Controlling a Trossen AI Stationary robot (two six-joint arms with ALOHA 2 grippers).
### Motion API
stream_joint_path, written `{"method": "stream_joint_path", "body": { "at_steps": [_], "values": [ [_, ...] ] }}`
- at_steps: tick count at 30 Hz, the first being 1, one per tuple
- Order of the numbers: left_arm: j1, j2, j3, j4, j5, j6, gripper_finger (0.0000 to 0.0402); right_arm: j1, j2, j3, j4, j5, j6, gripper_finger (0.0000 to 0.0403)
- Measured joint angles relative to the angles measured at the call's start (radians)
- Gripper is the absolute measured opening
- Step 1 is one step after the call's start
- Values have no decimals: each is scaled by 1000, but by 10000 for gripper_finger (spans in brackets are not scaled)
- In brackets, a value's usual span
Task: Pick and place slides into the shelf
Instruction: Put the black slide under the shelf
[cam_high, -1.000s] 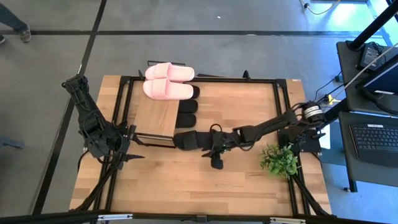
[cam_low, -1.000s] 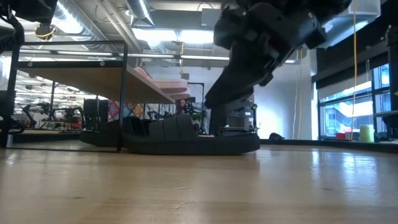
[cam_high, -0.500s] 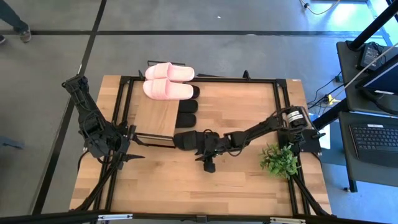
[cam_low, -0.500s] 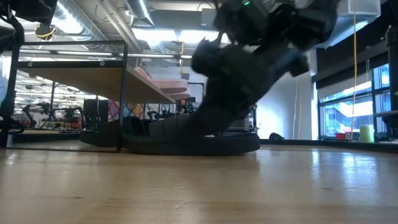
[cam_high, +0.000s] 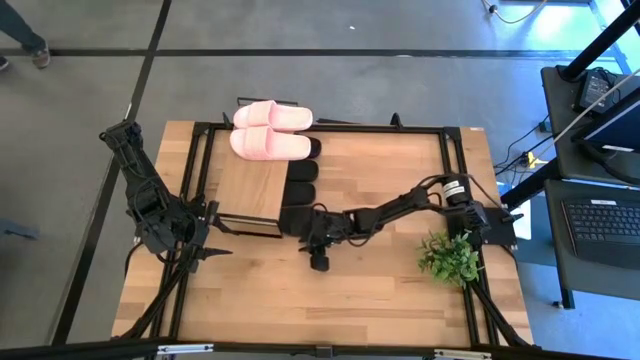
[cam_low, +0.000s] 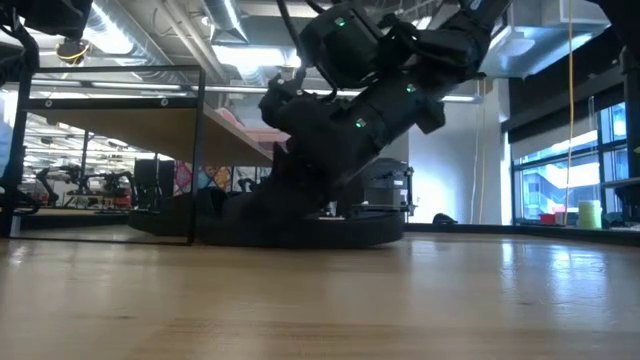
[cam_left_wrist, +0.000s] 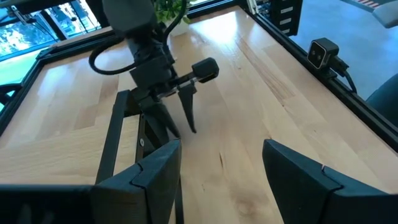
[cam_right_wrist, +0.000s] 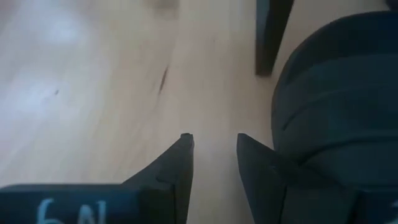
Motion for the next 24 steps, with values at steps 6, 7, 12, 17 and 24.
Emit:
{"method": "stream_joint_path", "body": {
  "at_steps": [6,7,12,17,24],
  "values": [
    [0,0,0,0,0,0,217,-4,1,13,-11,-6,-7,125],
    [0,0,0,0,0,0,217,-4,-1,13,-13,-20,-7,125],
    [0,0,0,0,0,0,217,3,-37,14,-29,-90,1,125],
    [0,0,0,0,0,0,217,21,-111,13,-105,-100,1,125],
    [0,-3,0,-5,104,-254,217,33,-245,14,-351,-99,40,125]
  ]
}}
